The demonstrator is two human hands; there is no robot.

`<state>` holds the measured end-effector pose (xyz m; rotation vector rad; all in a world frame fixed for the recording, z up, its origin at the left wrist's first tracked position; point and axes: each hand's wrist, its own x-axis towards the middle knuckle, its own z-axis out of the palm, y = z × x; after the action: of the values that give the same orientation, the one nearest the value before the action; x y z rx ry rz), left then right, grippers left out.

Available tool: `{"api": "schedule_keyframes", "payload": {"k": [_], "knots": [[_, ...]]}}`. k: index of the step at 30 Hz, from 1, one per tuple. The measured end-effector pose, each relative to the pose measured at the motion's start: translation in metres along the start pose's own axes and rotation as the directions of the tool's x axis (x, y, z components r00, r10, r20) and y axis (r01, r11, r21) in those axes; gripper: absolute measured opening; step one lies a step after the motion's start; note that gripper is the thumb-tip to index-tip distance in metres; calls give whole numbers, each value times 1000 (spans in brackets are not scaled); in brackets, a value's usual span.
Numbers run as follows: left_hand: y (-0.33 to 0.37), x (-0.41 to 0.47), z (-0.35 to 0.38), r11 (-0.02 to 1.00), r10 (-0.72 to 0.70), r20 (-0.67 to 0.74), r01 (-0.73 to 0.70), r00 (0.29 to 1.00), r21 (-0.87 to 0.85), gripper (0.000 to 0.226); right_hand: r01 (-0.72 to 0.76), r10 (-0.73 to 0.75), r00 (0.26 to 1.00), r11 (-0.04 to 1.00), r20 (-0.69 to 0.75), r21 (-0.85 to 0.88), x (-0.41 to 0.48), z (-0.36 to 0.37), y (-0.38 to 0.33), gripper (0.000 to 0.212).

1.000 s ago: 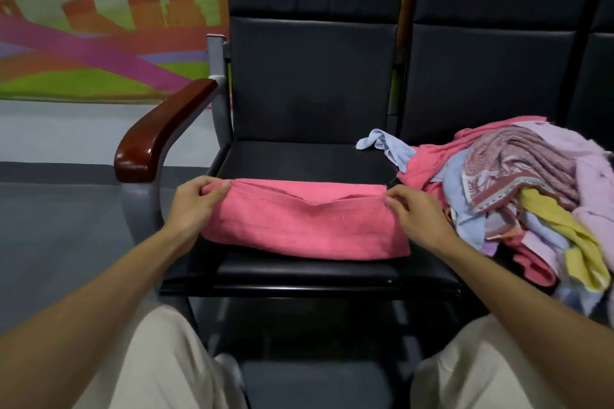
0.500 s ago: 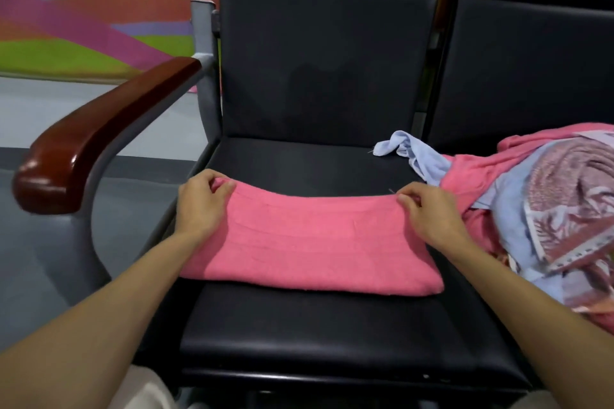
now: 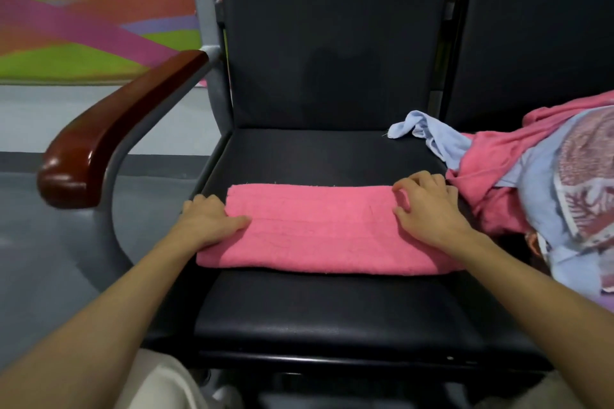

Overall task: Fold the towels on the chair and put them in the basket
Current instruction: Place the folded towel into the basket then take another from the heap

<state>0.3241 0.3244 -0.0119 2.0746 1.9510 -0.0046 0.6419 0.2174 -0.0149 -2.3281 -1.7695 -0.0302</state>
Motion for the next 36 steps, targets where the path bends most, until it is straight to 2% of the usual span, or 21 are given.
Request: {"api": "schedule_keyframes", "payload": {"k": [2,4,6,7,9,11,12,15,16,18,20,22,24,27,29,31,32,34,36], "knots": [[5,-10,-1,998,-9,25,10,1000,-67,42,-33,33,999,999,-10,-18,-6,-4,-3,45],[6,-19,-3,981,-28,20,31,999,-192,27,-108,109,994,994,14,-32,-11,-8,-3,56],[6,-26,-5,932,-66,43,77,997,-355,21,-203,203,977,979,72,-9,-16,-10,1,67],[6,-32,-8,868,-94,79,121,992,-482,21,-248,243,964,968,109,34,-19,-11,4,71],[8,-44,-16,621,-124,217,246,968,-744,20,-313,286,941,939,181,143,-23,-14,8,75],[14,-59,-24,330,-53,323,322,945,-887,22,-329,277,930,921,242,211,-31,-18,12,74],[18,-64,-27,233,-14,335,328,942,-915,22,-333,267,924,914,273,233,-35,-21,13,73],[40,-79,-32,116,55,285,277,957,-954,21,-358,238,909,867,342,347,-44,-24,20,63],[50,-84,-33,95,81,253,245,964,-965,22,-385,229,901,812,369,438,-47,-25,22,52],[74,-89,-34,52,128,179,174,976,-983,21,-476,216,868,620,448,624,-53,-35,25,21],[103,-95,-34,66,147,111,103,983,-993,11,-524,254,851,482,460,703,-56,-43,32,8],[132,-98,-29,163,153,53,28,987,-986,6,-519,316,853,431,416,738,-57,-46,43,9],[161,-96,-16,306,160,-2,-51,987,-951,11,-501,352,858,408,375,763,-58,-50,51,13],[199,-95,7,553,221,-105,-213,970,-805,17,-470,347,873,403,344,786,-60,-54,60,16],[218,-102,20,722,293,-81,-276,953,-634,28,-457,343,878,385,335,802,-61,-55,64,12],[232,-111,33,850,327,42,-274,944,-449,41,-457,344,876,374,337,807,-62,-54,66,12],[238,-118,39,874,325,116,-251,939,-415,41,-455,341,879,395,333,798,-63,-52,66,13],[245,-126,45,813,316,238,-132,919,-567,36,-414,309,906,493,291,765,-63,-50,61,15],[242,-124,44,591,360,309,41,880,-805,40,-324,263,944,619,200,715,-61,-52,53,19]]}}
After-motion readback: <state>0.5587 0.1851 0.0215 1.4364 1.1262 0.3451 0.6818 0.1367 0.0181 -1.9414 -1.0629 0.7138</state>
